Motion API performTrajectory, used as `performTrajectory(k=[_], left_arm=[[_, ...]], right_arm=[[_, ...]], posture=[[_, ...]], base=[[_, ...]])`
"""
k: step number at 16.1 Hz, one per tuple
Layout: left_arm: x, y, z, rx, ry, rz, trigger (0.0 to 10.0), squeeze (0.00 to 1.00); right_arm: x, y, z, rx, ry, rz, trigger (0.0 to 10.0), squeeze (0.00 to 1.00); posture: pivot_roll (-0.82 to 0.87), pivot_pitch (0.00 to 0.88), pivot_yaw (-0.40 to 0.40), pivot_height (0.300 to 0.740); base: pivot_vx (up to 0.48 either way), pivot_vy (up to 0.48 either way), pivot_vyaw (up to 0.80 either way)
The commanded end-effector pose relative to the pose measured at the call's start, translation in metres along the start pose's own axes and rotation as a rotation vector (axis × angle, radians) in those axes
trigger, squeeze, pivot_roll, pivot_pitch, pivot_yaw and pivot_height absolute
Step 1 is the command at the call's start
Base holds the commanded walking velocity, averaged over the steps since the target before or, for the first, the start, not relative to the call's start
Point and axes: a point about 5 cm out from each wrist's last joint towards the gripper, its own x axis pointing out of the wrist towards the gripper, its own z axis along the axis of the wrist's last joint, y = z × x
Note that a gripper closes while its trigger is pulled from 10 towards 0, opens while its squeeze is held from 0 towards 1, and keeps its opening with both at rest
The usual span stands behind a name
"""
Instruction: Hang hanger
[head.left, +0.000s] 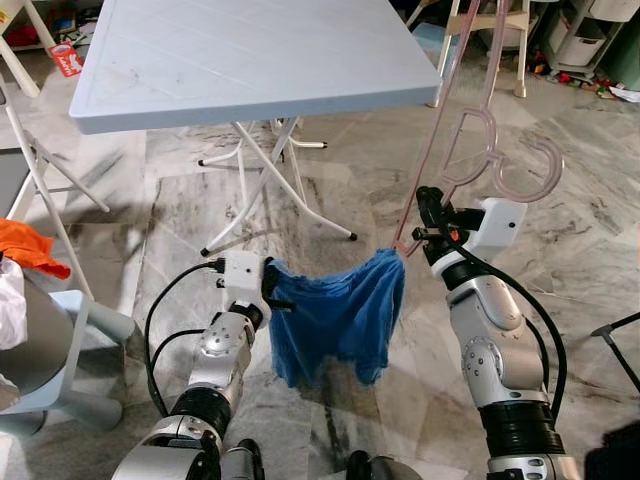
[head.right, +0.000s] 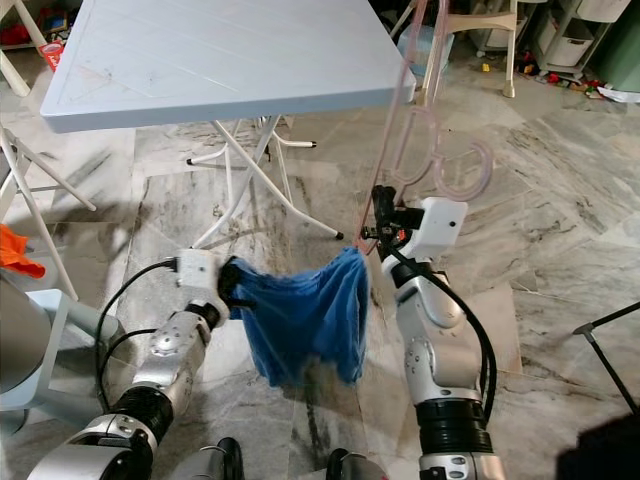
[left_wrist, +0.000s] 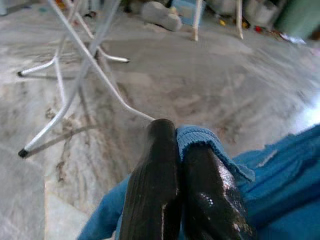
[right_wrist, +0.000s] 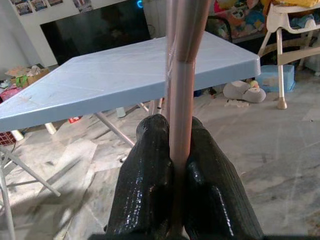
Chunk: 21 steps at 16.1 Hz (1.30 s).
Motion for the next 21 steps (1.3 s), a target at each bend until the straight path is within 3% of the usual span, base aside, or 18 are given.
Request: performTrajectory(k=[1, 11, 12, 13, 17, 21], left_arm=[[-0.001, 0.0, -0.001, 0.027, 0.003, -0.021, 10.0, 1.0], [-0.004, 0.001, -0.008, 0.023, 0.037, -0.005, 10.0, 1.0], [-0.004, 0.003, -0.008, 0.022, 0.036, 0.001, 0.0, 1.0], [-0.005, 0.004, -0.009, 0.014, 0.038, 0.004, 0.0, 0.0], [-0.007, 0.005, -0.01, -0.003, 0.036, -0.002, 0.0, 0.0], [-0.005, -0.005, -0.011, -0.039, 0.034, -0.043, 0.0, 0.0]], right_arm=[[0.002, 0.001, 0.005, 0.007, -0.015, 0.0, 10.0, 0.0], [0.005, -0.003, 0.012, 0.037, -0.017, -0.016, 10.0, 0.0], [0.004, -0.003, 0.012, 0.035, -0.015, -0.014, 10.0, 0.0], [0.004, -0.003, 0.012, 0.034, -0.012, -0.013, 10.0, 0.0], [0.005, 0.0, 0.012, 0.053, -0.008, -0.012, 10.0, 0.0], [0.011, 0.013, 0.013, 0.112, 0.01, 0.04, 10.0, 0.0]], posture=[[-0.06, 0.176, -0.034, 0.74], [-0.08, 0.171, -0.045, 0.74], [-0.08, 0.171, -0.044, 0.74], [-0.08, 0.171, -0.044, 0.74], [-0.08, 0.174, -0.042, 0.74], [-0.08, 0.173, -0.04, 0.74]], base=[[0.0, 0.0, 0.0], [0.0, 0.0, 0.0], [0.0, 0.0, 0.0], [0.0, 0.0, 0.0], [0.0, 0.0, 0.0], [0.0, 0.0, 0.0]])
